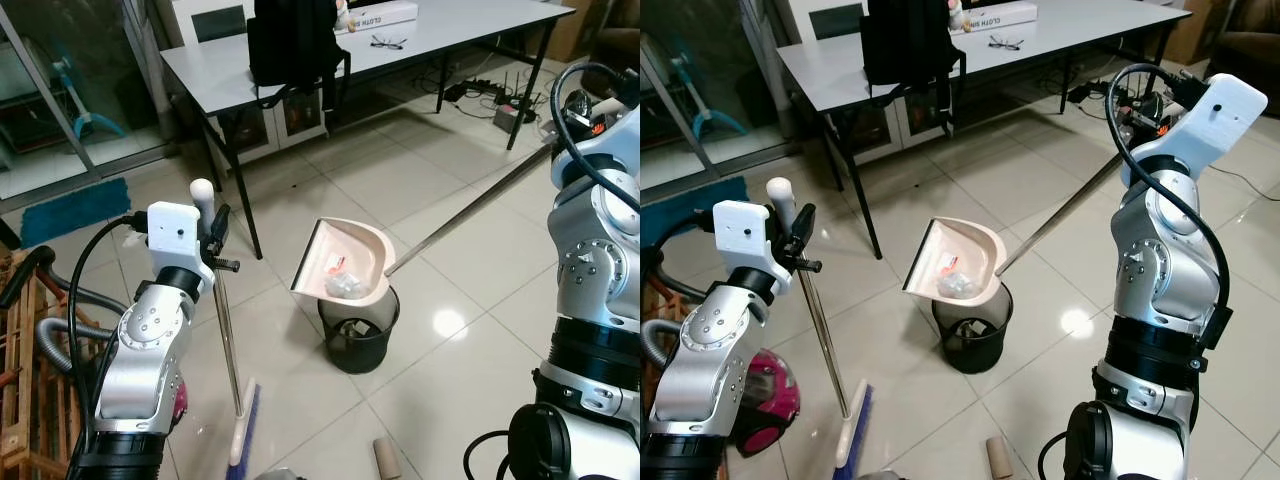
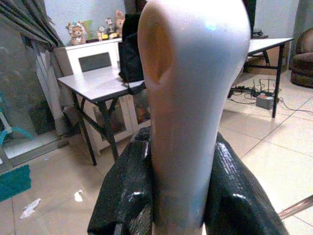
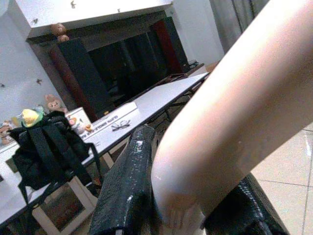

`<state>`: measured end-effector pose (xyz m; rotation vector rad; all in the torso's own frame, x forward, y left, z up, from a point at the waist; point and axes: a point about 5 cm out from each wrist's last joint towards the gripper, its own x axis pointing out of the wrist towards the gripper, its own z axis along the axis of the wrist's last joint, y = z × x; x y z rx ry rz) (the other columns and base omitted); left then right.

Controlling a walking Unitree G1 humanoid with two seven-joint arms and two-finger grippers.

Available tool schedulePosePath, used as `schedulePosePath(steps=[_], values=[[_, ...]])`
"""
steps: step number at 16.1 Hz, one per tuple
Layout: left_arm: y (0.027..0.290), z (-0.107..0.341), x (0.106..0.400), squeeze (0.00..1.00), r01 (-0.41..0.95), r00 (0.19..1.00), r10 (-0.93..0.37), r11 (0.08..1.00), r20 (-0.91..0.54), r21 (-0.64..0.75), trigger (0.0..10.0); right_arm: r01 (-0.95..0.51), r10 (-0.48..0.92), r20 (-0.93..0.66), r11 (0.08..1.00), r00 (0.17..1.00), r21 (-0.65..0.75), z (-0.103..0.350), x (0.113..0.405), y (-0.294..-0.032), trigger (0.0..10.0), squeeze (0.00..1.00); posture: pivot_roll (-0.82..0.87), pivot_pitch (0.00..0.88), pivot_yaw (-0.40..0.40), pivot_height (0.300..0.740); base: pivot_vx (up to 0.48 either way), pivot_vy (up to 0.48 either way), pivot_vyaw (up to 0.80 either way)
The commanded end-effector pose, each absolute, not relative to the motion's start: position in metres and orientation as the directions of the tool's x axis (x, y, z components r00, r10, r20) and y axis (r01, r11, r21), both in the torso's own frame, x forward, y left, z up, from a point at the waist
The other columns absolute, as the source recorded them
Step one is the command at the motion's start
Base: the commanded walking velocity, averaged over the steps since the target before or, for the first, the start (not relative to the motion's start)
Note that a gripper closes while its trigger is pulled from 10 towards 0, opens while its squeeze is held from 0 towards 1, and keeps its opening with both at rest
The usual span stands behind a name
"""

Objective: Sweep floor

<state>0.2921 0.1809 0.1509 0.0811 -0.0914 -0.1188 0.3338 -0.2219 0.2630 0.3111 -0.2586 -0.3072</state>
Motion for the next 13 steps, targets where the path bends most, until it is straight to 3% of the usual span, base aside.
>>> schedulePosePath(steps=[1, 13], values=[[0.182, 0.16, 0.291, 0.0, 0.118, 0.984, -0.13, 0.987, 0.119, 0.107, 10.0, 0.226, -0.323, 0.262, 0.912, 0.909, 0.342, 0.273, 0.334, -0.221, 10.0, 0.0, -0.01, 0.0, 0.094, 0.74, 0.0, 0.0, 0.0], [0.177, 0.157, 0.291, 0.0, 0.124, 0.985, -0.134, 0.987, 0.107, 0.098, 10.0, 0.076, -0.047, 0.482, 0.996, 0.875, -0.041, 0.268, 0.355, -0.164, 10.0, 0.0, 0.01, 0.003, 0.082, 0.74, 0.0, 0.0, 0.0]])
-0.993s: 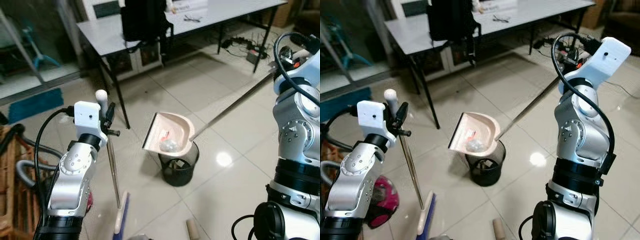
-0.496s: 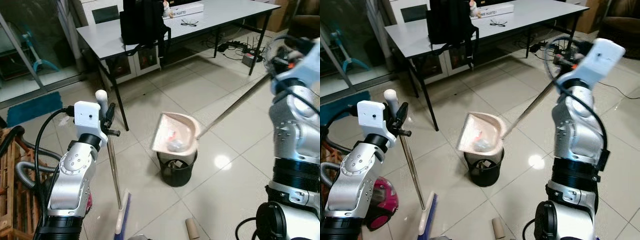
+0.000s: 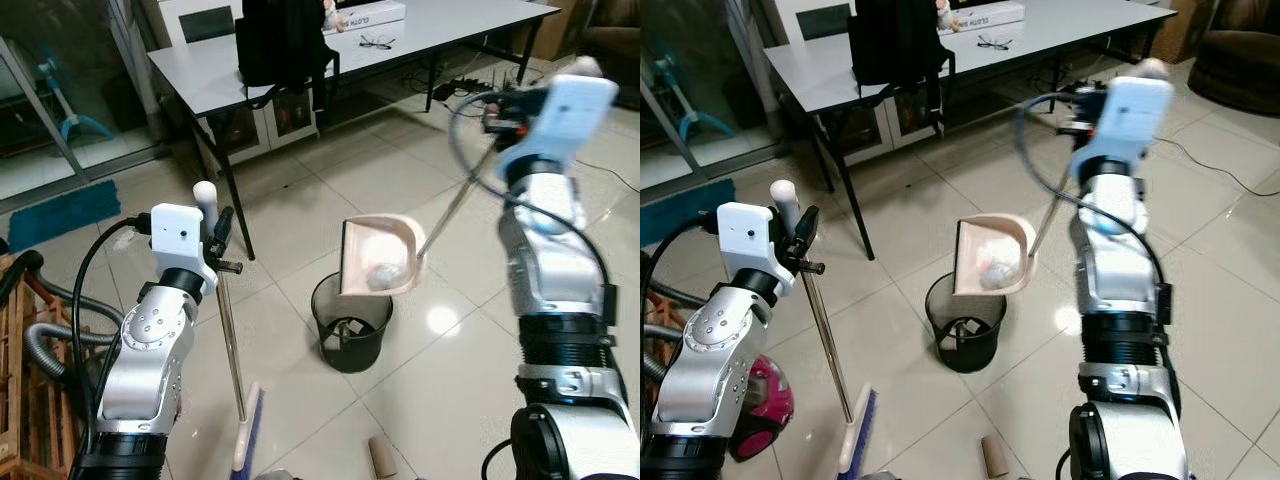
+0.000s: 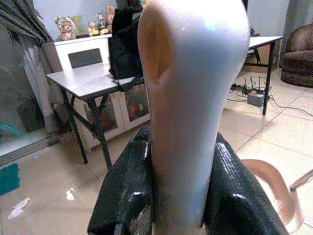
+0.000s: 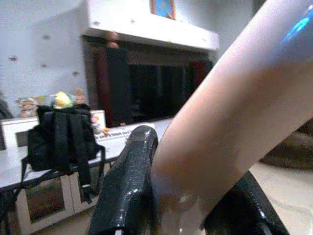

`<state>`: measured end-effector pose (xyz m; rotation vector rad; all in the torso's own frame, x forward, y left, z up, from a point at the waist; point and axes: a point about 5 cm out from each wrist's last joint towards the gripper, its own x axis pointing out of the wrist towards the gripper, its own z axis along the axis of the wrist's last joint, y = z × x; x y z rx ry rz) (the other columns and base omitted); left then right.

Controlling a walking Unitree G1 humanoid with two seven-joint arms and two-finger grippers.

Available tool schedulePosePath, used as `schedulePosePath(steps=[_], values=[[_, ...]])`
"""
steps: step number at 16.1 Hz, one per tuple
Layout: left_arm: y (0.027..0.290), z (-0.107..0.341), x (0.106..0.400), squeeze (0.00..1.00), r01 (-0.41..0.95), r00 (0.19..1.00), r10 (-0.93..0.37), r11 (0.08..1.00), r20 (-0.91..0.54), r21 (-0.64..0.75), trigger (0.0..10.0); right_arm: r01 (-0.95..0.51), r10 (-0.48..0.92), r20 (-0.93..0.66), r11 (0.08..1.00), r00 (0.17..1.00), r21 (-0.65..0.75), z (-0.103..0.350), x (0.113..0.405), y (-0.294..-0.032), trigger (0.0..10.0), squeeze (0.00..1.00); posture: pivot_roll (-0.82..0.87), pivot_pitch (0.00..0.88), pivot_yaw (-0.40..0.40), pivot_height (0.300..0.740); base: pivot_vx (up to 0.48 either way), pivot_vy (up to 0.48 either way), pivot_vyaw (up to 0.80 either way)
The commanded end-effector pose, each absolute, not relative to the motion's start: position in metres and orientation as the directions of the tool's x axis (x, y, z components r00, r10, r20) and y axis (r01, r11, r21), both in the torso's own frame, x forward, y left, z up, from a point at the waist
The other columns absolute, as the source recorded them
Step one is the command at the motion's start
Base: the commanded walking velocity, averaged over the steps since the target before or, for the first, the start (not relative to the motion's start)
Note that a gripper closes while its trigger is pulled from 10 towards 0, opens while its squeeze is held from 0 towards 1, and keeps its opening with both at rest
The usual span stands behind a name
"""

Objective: Sweep floor

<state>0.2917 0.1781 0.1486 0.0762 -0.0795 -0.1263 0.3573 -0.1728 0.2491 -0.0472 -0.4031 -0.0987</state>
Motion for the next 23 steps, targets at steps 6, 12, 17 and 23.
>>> schedulePosePath(steps=[6, 12, 17, 23], values=[[0.178, 0.158, 0.292, 0.0, 0.127, 0.985, -0.138, 0.987, 0.106, 0.1, 10.0, -0.027, 0.166, 0.521, 0.964, 0.837, -0.264, 0.25, 0.35, -0.125, 10.0, 0.0, 0.02, 0.002, 0.084, 0.74, 0.0, 0.0, 0.0], [0.176, 0.158, 0.292, 0.0, 0.14, 0.983, -0.15, 0.985, 0.102, 0.103, 10.0, -0.148, 0.382, 0.47, 0.875, 0.796, -0.461, 0.231, 0.338, -0.095, 10.0, 0.0, 0.02, 0.001, 0.09, 0.74, 0.0, 0.0, 0.0], [0.175, 0.158, 0.293, 0.0, 0.144, 0.983, -0.155, 0.984, 0.102, 0.106, 10.0, -0.11, 0.405, 0.474, 0.838, 0.781, -0.535, 0.228, 0.335, -0.093, 10.0, 0.0, 0.02, 0.0, 0.093, 0.74, 0.0, 0.0, 0.0], [0.174, 0.157, 0.293, 0.0, 0.152, 0.982, -0.163, 0.982, 0.099, 0.108, 10.0, -0.056, 0.349, 0.518, 0.865, 0.781, -0.499, 0.242, 0.336, -0.105, 10.0, 0.0, 0.01, 0.0, 0.094, 0.74, 0.0, 0.0, 0.0]])
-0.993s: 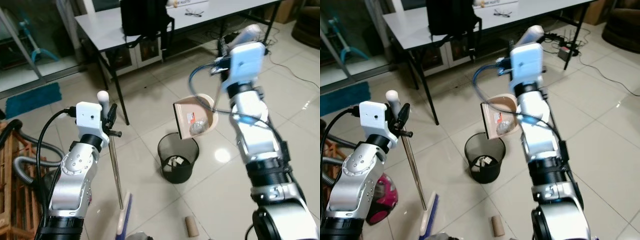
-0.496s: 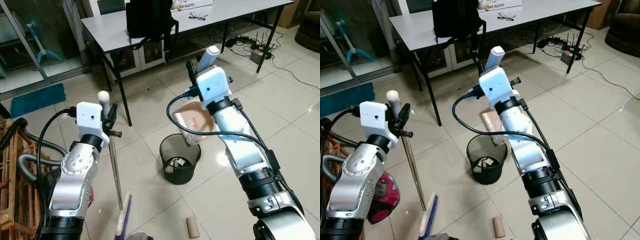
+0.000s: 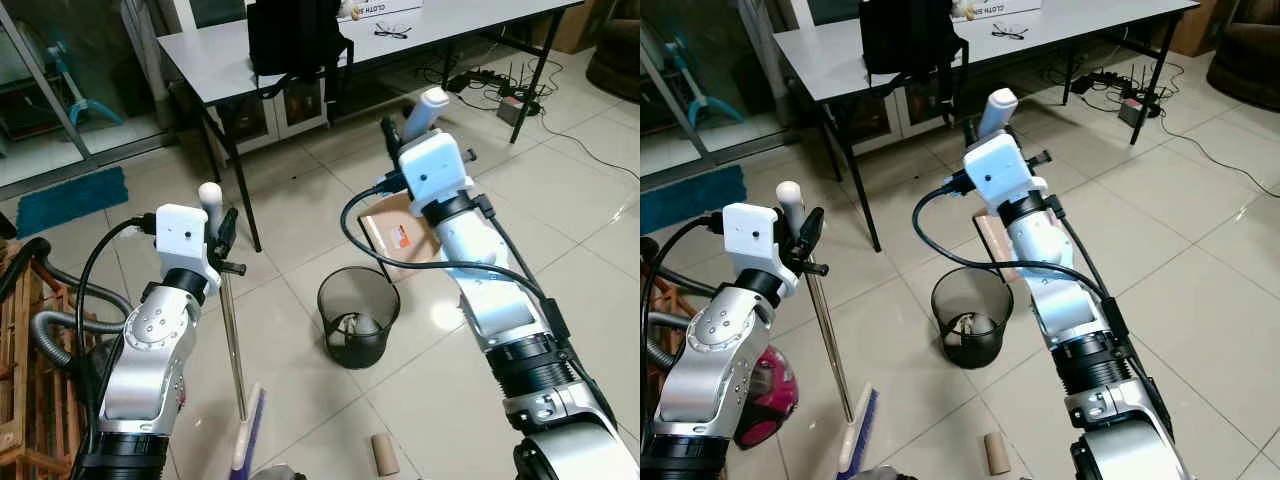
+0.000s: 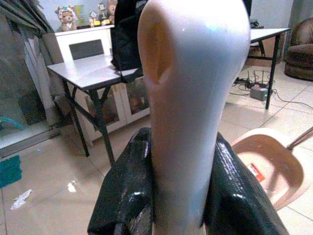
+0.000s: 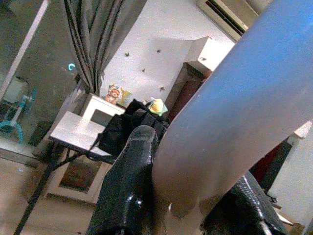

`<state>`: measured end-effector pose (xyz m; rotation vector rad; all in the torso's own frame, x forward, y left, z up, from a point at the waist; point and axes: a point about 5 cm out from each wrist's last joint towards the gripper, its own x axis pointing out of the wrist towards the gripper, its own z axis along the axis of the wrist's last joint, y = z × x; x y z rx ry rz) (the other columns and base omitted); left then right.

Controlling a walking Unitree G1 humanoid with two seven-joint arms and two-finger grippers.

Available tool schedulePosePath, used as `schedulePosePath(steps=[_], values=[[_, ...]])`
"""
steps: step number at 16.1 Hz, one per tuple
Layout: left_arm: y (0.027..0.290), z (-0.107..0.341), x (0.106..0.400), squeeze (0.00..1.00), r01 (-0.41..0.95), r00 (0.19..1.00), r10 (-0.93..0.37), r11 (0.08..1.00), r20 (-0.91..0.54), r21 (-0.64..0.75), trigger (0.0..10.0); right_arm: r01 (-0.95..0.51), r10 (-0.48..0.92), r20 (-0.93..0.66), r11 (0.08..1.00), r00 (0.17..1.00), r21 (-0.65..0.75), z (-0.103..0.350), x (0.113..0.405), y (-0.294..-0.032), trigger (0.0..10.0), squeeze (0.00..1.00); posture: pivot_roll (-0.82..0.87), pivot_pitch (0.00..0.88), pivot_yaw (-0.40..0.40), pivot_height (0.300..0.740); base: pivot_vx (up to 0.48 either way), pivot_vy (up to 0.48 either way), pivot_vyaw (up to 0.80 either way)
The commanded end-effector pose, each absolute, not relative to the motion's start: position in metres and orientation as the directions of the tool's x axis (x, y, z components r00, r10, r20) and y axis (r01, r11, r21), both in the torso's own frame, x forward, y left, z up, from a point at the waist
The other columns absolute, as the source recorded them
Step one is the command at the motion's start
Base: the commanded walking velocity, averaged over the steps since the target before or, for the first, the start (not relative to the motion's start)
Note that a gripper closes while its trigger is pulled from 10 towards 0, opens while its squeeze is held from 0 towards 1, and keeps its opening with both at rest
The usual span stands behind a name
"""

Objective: Sweep floor

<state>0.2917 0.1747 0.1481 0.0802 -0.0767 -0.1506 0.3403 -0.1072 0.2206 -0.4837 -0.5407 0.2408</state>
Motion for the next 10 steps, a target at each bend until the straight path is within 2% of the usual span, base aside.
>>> schedulePosePath(steps=[1, 3, 4, 5, 7, 9, 10], values=[[0.173, 0.157, 0.293, 0.0, 0.155, 0.981, -0.166, 0.982, 0.097, 0.109, 10.0, 0.03, 0.281, 0.544, 0.869, 0.791, -0.493, 0.251, 0.338, -0.119, 10.0, 0.0, 0.02, 0.0, 0.09, 0.74, 0.0, 0.0, 0.0], [0.173, 0.154, 0.292, 0.0, 0.174, 0.981, -0.181, 0.98, 0.067, 0.098, 10.0, 0.269, 0.063, 0.59, 0.848, 0.805, -0.457, 0.268, 0.339, -0.159, 10.0, 0.0, 0.01, 0.0, 0.09, 0.74, 0.0, 0.0, 0.0], [0.173, 0.152, 0.291, 0.0, 0.183, 0.98, -0.189, 0.978, 0.056, 0.1, 10.0, 0.307, 0.017, 0.591, 0.842, 0.806, -0.444, 0.27, 0.338, -0.169, 10.0, 0.0, 0.01, 0.002, 0.091, 0.74, 0.0, 0.0, 0.0], [0.172, 0.147, 0.29, 0.0, 0.2, 0.978, -0.205, 0.973, 0.029, 0.112, 10.0, 0.416, -0.112, 0.589, 0.811, 0.8, -0.411, 0.273, 0.332, -0.2, 10.0, 0.0, 0.0, 0.005, 0.096, 0.74, 0.0, 0.0, 0.0], [0.172, 0.144, 0.288, 0.0, 0.211, 0.977, -0.215, 0.971, 0.019, 0.115, 10.0, 0.531, -0.27, 0.551, 0.75, 0.79, -0.395, 0.268, 0.32, -0.242, 10.0, 0.0, -0.01, 0.009, 0.101, 0.74, 0.0, 0.0, 0.0], [0.171, 0.143, 0.288, 0.0, 0.215, 0.976, -0.218, 0.97, 0.018, 0.111, 10.0, 0.559, -0.314, 0.516, 0.708, 0.797, -0.433, 0.258, 0.317, -0.255, 10.0, 0.0, -0.02, 0.012, 0.102, 0.74, 0.0, 0.0, 0.0], [0.17, 0.143, 0.289, 0.0, 0.218, 0.975, -0.221, 0.97, 0.015, 0.109, 10.0, 0.539, -0.336, 0.471, 0.738, 0.816, -0.407, 0.247, 0.316, -0.256, 10.0, 0.0, -0.02, 0.012, 0.102, 0.74, 0.0, 0.0, 0.0]])
